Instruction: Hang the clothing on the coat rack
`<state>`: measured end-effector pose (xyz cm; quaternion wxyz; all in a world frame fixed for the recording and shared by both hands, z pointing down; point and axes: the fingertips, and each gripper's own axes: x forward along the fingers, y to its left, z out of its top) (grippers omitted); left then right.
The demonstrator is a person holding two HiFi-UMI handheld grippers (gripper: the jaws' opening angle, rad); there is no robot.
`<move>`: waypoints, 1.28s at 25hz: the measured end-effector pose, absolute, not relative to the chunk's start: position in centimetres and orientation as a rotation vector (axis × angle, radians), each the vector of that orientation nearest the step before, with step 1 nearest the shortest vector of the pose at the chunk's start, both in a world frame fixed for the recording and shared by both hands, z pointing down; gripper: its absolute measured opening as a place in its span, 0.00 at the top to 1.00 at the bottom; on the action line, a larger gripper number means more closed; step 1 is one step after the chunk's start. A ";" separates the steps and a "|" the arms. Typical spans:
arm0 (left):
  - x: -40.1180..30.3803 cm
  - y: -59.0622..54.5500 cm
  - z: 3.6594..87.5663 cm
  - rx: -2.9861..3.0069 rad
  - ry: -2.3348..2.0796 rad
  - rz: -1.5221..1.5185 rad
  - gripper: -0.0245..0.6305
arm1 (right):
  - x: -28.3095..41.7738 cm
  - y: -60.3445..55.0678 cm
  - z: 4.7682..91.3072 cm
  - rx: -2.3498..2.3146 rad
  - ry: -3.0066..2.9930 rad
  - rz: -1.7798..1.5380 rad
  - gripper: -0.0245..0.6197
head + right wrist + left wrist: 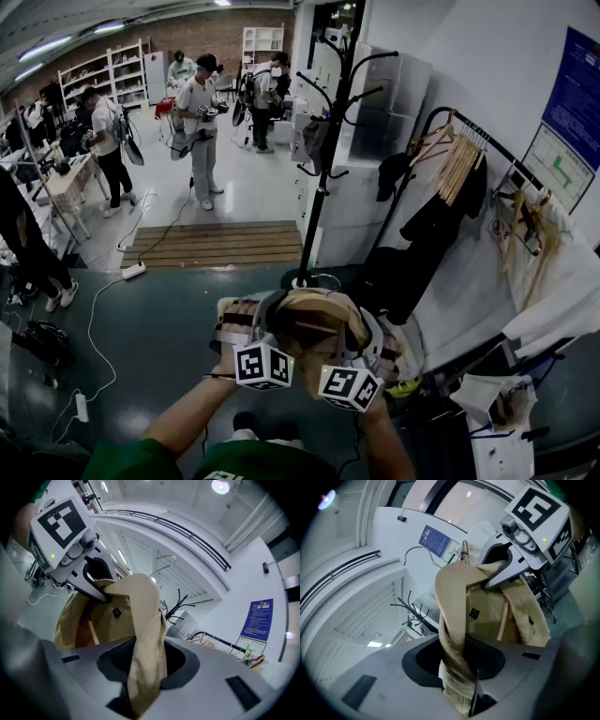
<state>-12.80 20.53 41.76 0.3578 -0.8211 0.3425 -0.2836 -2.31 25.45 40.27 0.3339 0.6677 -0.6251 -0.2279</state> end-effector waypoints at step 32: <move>-8.2 18.8 47.2 -2.162 0.892 -0.800 0.78 | 2.5 23.6 45.9 1.703 -1.648 -0.546 0.77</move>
